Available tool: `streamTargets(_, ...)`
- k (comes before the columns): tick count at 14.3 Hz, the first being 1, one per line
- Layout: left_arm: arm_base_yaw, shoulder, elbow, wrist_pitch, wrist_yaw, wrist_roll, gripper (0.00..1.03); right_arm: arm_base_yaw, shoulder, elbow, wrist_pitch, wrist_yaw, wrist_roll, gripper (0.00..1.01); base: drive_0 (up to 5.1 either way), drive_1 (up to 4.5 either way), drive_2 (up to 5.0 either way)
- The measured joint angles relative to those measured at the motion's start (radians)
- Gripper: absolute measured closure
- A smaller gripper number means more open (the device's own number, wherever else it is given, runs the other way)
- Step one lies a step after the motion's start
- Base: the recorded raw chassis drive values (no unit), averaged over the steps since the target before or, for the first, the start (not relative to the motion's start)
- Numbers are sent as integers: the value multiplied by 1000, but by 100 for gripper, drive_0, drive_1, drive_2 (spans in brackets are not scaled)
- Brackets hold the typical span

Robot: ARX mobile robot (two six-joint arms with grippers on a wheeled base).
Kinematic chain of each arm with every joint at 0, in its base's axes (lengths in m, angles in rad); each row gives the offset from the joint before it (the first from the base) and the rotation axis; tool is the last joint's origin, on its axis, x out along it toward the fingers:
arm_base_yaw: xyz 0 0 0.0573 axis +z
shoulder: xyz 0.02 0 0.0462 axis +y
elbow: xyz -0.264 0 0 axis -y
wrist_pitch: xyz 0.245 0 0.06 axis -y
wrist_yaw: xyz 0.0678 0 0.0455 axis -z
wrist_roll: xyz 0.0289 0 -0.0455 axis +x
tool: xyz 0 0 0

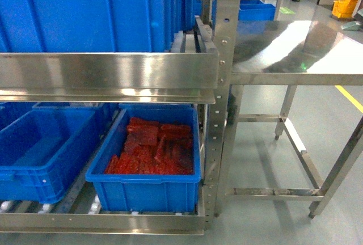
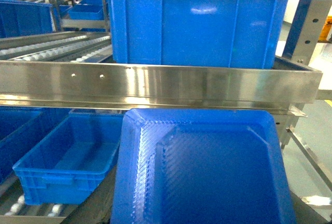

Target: Sort blue parts and orange caps into right shelf containers

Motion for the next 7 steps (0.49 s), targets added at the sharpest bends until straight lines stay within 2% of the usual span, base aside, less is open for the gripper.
streamTargets(7, 0, 0, 0, 0, 0, 0, 59, 0, 0, 0, 2, 0, 0, 58, -508, 238, 238)
